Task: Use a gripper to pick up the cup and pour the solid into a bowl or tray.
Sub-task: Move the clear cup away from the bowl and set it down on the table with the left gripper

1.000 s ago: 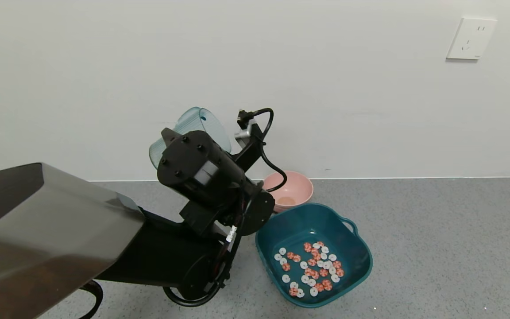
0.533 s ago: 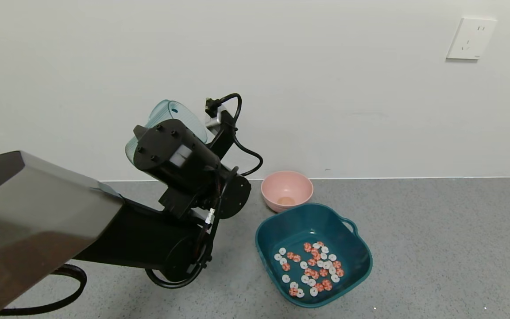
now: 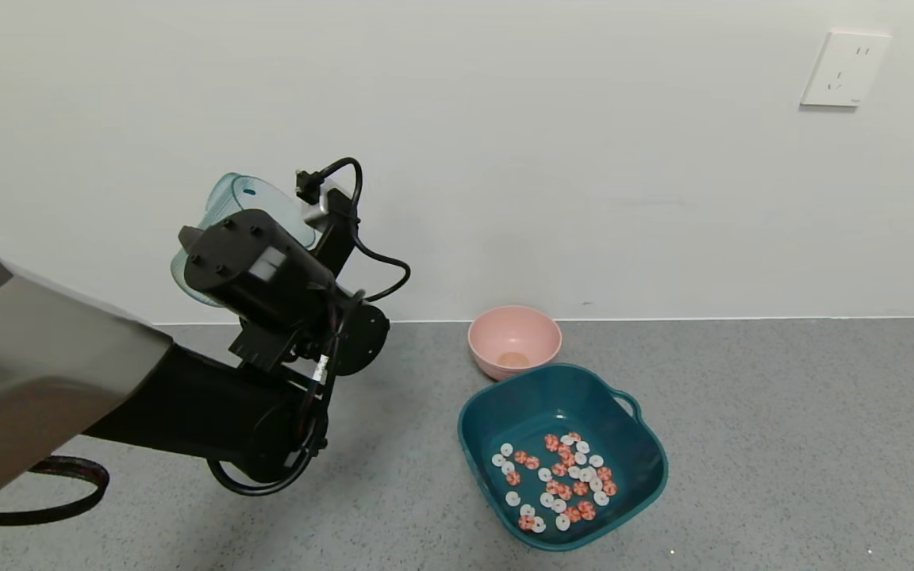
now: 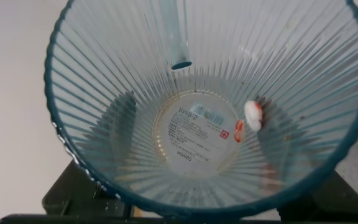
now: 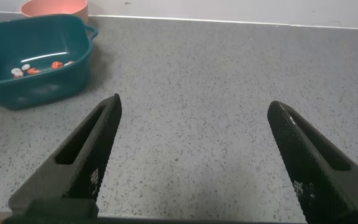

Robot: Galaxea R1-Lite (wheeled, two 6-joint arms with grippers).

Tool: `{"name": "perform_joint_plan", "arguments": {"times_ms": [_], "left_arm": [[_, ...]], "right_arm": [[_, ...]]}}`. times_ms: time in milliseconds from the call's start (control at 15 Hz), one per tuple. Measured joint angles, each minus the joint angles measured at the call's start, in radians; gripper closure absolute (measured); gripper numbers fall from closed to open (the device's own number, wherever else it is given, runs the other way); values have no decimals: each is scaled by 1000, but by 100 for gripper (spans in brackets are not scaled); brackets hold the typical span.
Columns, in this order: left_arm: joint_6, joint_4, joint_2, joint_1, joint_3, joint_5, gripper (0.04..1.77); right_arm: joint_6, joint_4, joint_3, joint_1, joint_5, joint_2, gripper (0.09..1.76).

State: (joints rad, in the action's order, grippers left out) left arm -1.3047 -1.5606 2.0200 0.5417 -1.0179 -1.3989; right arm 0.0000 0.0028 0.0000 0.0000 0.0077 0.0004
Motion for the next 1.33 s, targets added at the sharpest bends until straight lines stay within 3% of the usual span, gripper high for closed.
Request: {"name": "perform_joint_plan", "arguments": {"times_ms": [267,533,667,800,1067,1200,1333], "left_arm": [[77,0,13,-41,26,41,53],[112,0,17,-56,18,61,53],[106,0,6,-56,1,102,53],[49,0,-12,-54,-6,107,53],[-234,1,-77,-45,-2,133,53],[-326,13,-110,-43,-45,155,53],[-385,103,-137,-40,-109,157,53]], "right_arm": [[0,0,0,0,0,0,14],[0,0,0,0,0,0,14],[0,0,0,0,0,0,14],[0,0,0,0,0,0,14],[0,0,0,0,0,0,14],[0,0,0,0,-1,0,14],[0,0,0,0,0,0,14]]}}
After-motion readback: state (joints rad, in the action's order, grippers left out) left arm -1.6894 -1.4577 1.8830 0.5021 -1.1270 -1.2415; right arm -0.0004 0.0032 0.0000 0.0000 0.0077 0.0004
